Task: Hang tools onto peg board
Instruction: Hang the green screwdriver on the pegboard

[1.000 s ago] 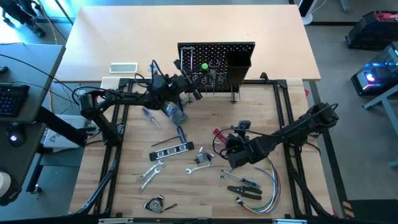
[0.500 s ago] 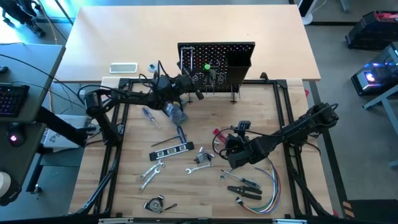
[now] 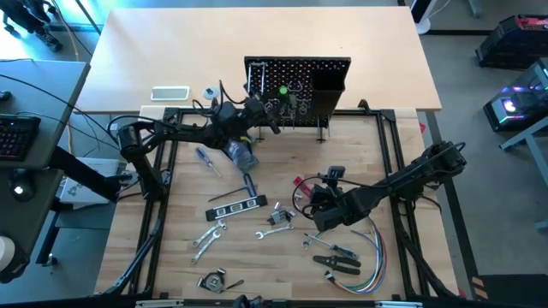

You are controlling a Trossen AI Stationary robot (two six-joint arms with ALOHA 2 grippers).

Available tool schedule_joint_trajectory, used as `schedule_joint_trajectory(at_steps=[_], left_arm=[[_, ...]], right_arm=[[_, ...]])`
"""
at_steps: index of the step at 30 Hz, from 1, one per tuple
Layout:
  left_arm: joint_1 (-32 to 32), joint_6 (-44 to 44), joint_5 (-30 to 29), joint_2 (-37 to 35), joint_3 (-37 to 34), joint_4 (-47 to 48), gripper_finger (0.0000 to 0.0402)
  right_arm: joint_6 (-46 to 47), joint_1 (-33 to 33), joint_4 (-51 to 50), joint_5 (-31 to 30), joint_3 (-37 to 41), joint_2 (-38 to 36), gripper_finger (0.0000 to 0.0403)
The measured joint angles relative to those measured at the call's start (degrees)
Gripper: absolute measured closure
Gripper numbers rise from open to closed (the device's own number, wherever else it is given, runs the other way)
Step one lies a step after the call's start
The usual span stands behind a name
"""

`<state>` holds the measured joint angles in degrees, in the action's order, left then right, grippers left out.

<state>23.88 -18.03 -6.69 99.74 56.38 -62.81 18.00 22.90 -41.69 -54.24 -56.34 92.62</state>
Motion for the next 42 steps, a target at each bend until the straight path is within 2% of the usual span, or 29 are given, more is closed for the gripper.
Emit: schedule_joint_trajectory(at_steps=[12,20,33,42], left_arm=[[-0.79,0.64,-0.28,-0.39,0.00,2.24,0.0233],[-1.44,-0.56,-0.71,-3.32,-0.07,11.87,0.0232],[-1.72,-0.58,-0.67,-12.36,-0.07,30.72,0.0232],[-2.26,0.02,-0.54,-18.70,-0.07,47.12,0.0232]], right_arm=[[0.28,0.04,-2.04,1.29,-0.06,-0.11,0.0227],[4.31,1.85,-5.34,4.11,-0.07,-2.79,0.0227],[5.58,4.57,-6.49,17.55,-0.07,-11.71,0.0227],[6.59,5.29,-5.66,27.83,-0.07,-12.27,0.0227]])
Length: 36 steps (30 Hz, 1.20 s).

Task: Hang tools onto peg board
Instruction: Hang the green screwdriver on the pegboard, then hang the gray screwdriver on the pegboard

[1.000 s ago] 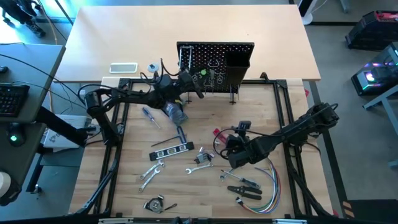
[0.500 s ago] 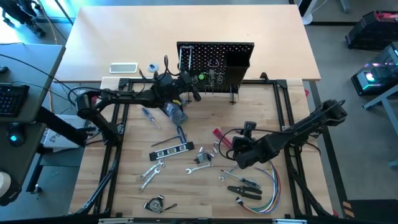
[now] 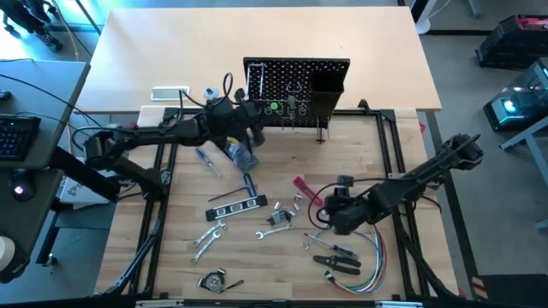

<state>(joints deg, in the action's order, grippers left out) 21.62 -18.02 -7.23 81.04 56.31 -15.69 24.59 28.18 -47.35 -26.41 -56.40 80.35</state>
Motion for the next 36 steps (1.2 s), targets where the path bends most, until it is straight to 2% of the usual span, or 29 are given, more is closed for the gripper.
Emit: schedule_joint_trajectory(at_steps=[7,17,26,36], left_arm=[[-1.70,1.52,1.42,-3.43,0.00,6.87,0.0232],[-6.13,2.75,2.01,-5.25,0.00,13.61,0.0232],[-12.82,5.45,9.28,-5.21,0.00,17.80,0.0232],[-23.81,5.36,9.73,-0.43,0.00,15.57,0.0232]], right_arm=[[3.98,2.21,0.04,8.75,0.00,0.00,0.0227],[14.93,9.74,0.09,8.28,0.00,0.03,0.0227],[25.47,16.47,4.22,7.55,0.00,5.04,0.0227],[41.39,23.62,5.68,13.00,0.00,11.00,0.0227]])
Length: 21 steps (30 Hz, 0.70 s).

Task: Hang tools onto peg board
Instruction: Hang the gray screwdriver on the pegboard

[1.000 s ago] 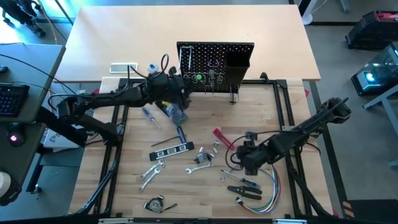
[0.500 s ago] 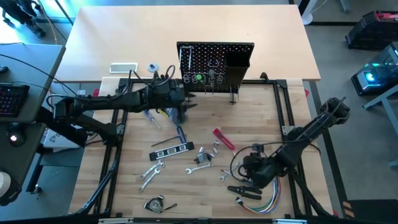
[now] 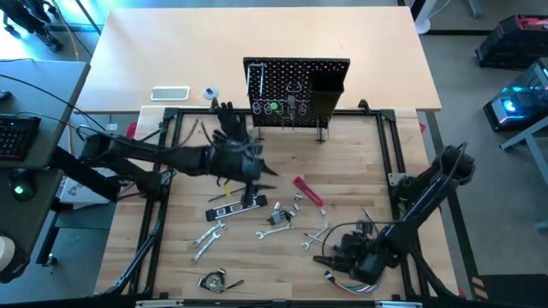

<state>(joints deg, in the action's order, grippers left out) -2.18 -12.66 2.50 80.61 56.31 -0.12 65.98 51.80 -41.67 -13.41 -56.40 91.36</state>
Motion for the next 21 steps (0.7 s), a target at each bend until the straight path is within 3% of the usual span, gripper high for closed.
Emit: schedule_joint_trajectory(at_steps=[9,21], left_arm=[[-6.84,0.08,-0.02,12.94,-0.02,-11.63,0.0232],[-10.02,0.10,2.14,25.97,0.00,-27.97,0.0232]], right_arm=[[13.63,7.70,0.06,-1.47,0.00,3.44,0.0227],[12.17,8.23,-0.73,-8.04,-0.15,10.03,0.0227]])
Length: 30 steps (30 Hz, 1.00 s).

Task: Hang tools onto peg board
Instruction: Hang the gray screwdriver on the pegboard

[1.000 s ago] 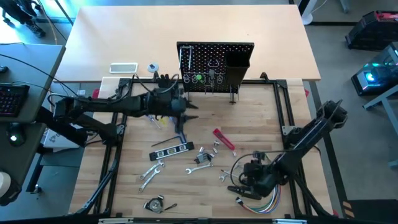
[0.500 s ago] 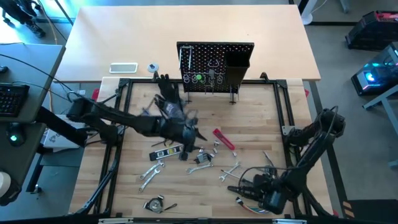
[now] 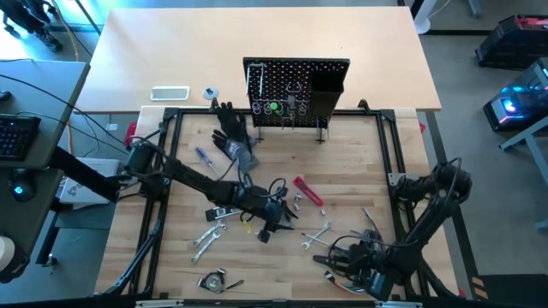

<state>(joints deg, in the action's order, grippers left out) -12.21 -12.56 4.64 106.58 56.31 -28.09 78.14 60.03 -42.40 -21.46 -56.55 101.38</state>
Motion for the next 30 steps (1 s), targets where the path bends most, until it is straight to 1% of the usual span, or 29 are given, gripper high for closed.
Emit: schedule_joint_trajectory(at_steps=[7,19,24,30], left_arm=[[0.15,-0.14,0.26,2.28,0.00,-2.33,0.0232],[1.38,-0.14,0.29,2.38,0.00,-2.23,0.0232],[1.37,-0.57,0.31,2.38,0.00,-2.29,0.0232],[1.36,-0.57,0.33,2.38,0.00,-2.26,0.0232]], right_arm=[[0.89,-0.41,-2.93,-6.85,0.13,1.40,0.0227],[-4.73,-2.37,0.12,-7.71,0.15,1.42,0.0226],[-4.72,-3.14,0.40,-9.36,0.14,1.47,0.0210],[-5.12,-3.54,0.70,-9.57,0.13,1.46,0.0193]])
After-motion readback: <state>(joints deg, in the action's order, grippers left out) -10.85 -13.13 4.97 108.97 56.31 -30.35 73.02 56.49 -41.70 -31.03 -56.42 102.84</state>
